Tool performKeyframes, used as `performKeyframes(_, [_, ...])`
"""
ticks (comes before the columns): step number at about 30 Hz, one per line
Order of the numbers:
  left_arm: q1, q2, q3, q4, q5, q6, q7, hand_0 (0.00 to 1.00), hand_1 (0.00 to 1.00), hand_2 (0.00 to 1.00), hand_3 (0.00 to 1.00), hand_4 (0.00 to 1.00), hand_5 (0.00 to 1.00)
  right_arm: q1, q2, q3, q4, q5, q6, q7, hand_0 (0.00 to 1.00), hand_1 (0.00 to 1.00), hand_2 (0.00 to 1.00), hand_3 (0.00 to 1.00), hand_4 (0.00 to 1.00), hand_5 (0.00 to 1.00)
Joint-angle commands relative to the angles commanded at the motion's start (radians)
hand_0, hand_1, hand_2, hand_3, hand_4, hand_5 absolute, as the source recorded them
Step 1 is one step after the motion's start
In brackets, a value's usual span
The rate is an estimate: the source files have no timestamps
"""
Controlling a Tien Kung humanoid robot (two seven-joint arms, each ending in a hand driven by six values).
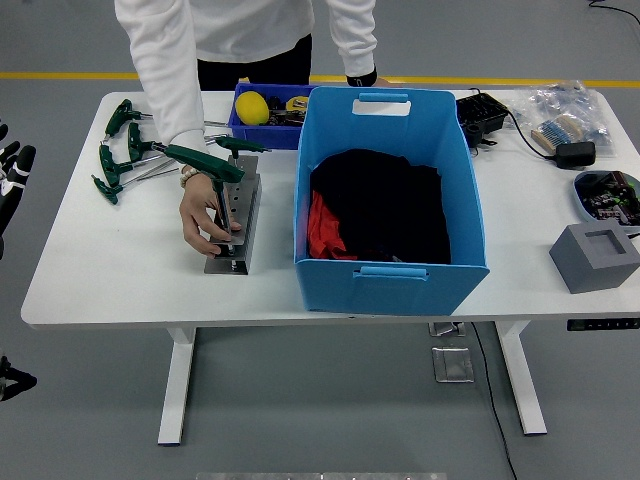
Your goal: Lift tool from toolbox,place it in box,lift tool from toolbox,place it in box
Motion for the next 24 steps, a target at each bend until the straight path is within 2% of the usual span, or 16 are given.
performKeyframes(7, [0.000, 0.005, 0.031, -0.033, 0.018, -0.001, 0.005, 0.874, 0.898, 0.993, 0.998, 0.998, 0.783, 0.000, 0.002, 0.000, 0.000, -0.001, 0.000, -0.002, 0.636, 0.624, 0.707, 0.543, 0.799, 0.581])
performKeyframes(12, [-0.005, 0.027, 0.079, -0.074, 0.032, -0.015, 0.016, 0.874, 0.898, 0.993, 0.998, 0.998, 0.783, 0.000, 0.001, 0.000, 0.000, -0.003, 0.001, -0.002, 0.636, 0.624, 0.707, 0.543, 0.799, 0.581])
performKeyframes(13, [-0.007, 0.032, 0.086, -0.089, 0.051, -0.017, 0.022, 0.983, 0.981, 0.998, 0.998, 0.998, 0.762, 0.001, 0.001, 0.001, 0.000, -0.004, 0.002, -0.002, 0.636, 0.624, 0.706, 0.542, 0.799, 0.581])
performKeyframes(18, [-0.009, 0.056, 0.098, -0.211, 0.234, -0.025, 0.079, 0.983, 0.981, 0.998, 0.998, 0.998, 0.762, 0.000, 0.000, 0.004, 0.000, -0.006, 0.003, -0.002, 0.636, 0.624, 0.706, 0.542, 0.799, 0.581])
performKeyframes(19, [-0.008, 0.061, 0.097, -0.251, 0.286, -0.034, 0.097, 0.998, 0.998, 0.998, 0.998, 0.998, 0.652, 0.000, 0.000, 0.005, 0.000, -0.006, 0.003, -0.002, 0.635, 0.623, 0.706, 0.543, 0.799, 0.581])
performKeyframes(21, [-0.006, 0.070, 0.105, -0.319, 0.370, -0.062, 0.132, 0.998, 0.998, 0.998, 0.998, 0.998, 0.652, -0.001, 0.000, 0.005, 0.000, -0.004, 0.003, -0.002, 0.635, 0.623, 0.706, 0.543, 0.799, 0.581])
performKeyframes(22, [-0.005, 0.074, 0.114, -0.339, 0.409, -0.078, 0.149, 0.998, 0.998, 0.998, 0.998, 0.998, 0.652, -0.001, 0.000, 0.006, 0.000, -0.004, 0.003, -0.002, 0.635, 0.623, 0.706, 0.543, 0.799, 0.581])
performKeyframes(24, [-0.008, 0.082, 0.135, -0.339, 0.494, -0.105, 0.175, 0.998, 0.998, 0.998, 0.998, 0.998, 0.652, -0.001, 0.000, 0.006, 0.000, -0.005, 0.003, -0.003, 0.635, 0.623, 0.706, 0.543, 0.799, 0.581])
